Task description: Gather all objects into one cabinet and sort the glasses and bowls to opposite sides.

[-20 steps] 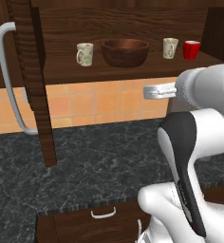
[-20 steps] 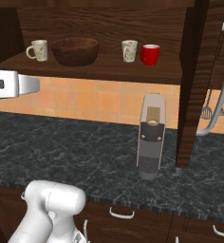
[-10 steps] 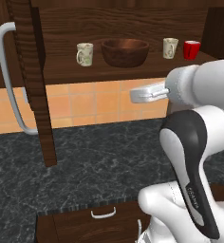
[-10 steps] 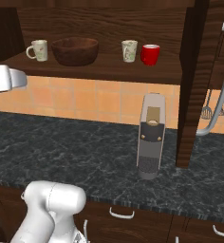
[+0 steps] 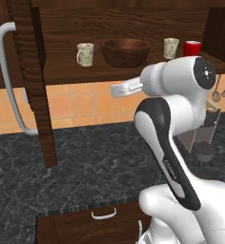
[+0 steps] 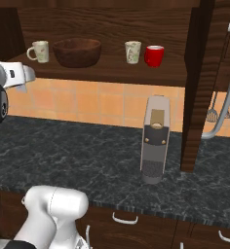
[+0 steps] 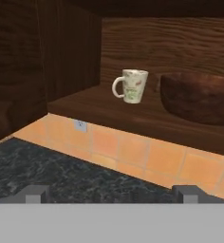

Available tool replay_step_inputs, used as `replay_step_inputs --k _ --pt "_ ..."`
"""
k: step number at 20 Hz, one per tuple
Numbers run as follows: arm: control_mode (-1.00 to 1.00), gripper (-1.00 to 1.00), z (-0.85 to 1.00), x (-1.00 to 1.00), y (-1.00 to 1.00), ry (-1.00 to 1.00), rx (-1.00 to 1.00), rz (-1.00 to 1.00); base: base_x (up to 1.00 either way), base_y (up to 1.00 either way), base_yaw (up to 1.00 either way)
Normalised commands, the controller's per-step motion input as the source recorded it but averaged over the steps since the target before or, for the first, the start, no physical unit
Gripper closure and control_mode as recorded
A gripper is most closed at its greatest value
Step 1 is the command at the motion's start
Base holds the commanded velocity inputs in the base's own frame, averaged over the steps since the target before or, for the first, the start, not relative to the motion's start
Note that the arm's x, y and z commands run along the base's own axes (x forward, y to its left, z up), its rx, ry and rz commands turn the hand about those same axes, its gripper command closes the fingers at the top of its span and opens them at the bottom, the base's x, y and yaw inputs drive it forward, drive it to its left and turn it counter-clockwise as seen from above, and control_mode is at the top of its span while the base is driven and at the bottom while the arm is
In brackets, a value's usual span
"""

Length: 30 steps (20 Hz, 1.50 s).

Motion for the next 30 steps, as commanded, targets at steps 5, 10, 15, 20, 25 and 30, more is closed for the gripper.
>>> replay_step_inputs --k 5,10,15,20,25,30 --pt "-1.0 -1.0 0.08 0.2 0.39 0.05 0.0 -0.14 0.0 0.0 0.0" --pt "-1.0 -1.0 0.12 0.72 0.0 0.17 0.02 -0.03 0.0 0.0 0.0" --pt "-1.0 -1.0 0.23 0.65 0.07 0.11 0.04 0.0 0.0 0.0 0.0" --pt "-1.0 -1.0 0.24 0.31 0.11 0.0 0.03 -0.02 0.0 0.0 0.0" --pt "-1.0 -1.0 0.04 0.29 0.11 0.05 0.03 -0.05 0.0 0.0 0.0" --pt "-1.0 -1.0 0.0 0.16 0.17 0.02 0.03 -0.1 0.0 0.0 0.0"
